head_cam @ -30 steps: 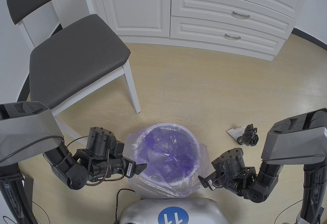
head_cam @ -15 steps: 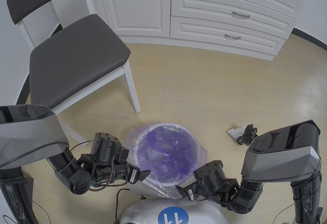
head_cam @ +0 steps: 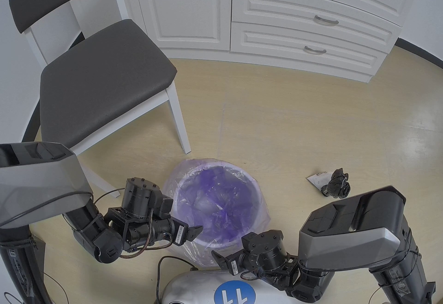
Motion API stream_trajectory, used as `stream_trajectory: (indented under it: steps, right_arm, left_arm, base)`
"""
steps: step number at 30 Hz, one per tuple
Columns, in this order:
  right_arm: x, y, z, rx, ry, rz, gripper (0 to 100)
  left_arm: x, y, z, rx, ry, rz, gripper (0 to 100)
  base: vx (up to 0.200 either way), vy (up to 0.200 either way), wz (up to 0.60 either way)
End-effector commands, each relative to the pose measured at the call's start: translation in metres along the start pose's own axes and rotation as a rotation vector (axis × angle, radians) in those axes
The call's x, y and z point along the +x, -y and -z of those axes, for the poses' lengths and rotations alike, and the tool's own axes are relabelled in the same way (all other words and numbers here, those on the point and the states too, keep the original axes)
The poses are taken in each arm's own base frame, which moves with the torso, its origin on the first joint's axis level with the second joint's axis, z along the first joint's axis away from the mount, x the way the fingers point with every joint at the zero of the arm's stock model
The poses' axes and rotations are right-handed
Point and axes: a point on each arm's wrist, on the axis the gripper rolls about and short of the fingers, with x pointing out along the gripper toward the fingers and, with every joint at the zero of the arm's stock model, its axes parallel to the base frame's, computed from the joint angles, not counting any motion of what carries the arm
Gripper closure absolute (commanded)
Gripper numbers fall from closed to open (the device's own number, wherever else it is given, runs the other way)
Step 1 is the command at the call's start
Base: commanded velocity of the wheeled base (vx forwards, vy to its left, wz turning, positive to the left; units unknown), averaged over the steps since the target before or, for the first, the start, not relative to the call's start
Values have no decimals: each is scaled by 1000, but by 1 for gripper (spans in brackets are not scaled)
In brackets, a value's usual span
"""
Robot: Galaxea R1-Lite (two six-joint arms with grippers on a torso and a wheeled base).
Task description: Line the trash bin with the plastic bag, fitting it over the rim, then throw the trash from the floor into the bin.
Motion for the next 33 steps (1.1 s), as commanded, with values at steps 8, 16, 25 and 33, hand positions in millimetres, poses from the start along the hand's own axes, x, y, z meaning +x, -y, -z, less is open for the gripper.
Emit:
stream_trajectory:
  steps: [8, 16, 25, 33]
  right_arm:
    - [-31, 4, -1, -27, -65, -75, 0]
    - [-47, 28, -28, -74, -10, -17, 0]
    - [-48, 53, -55, -60, 81, 82, 0]
    - [-47, 64, -68, -39, 127, 129, 0]
  left_arm:
    - [0, -15, 2, 48, -11, -91, 0]
    - [-5, -32, 3, 52, -14, -131, 0]
    - [-4, -49, 4, 66, -20, -164, 0]
    - [4, -56, 9, 50, -40, -177, 0]
  base:
    - [0, 0, 0]
    - [0, 0, 0]
    - [0, 0, 0]
    - [0, 0, 0]
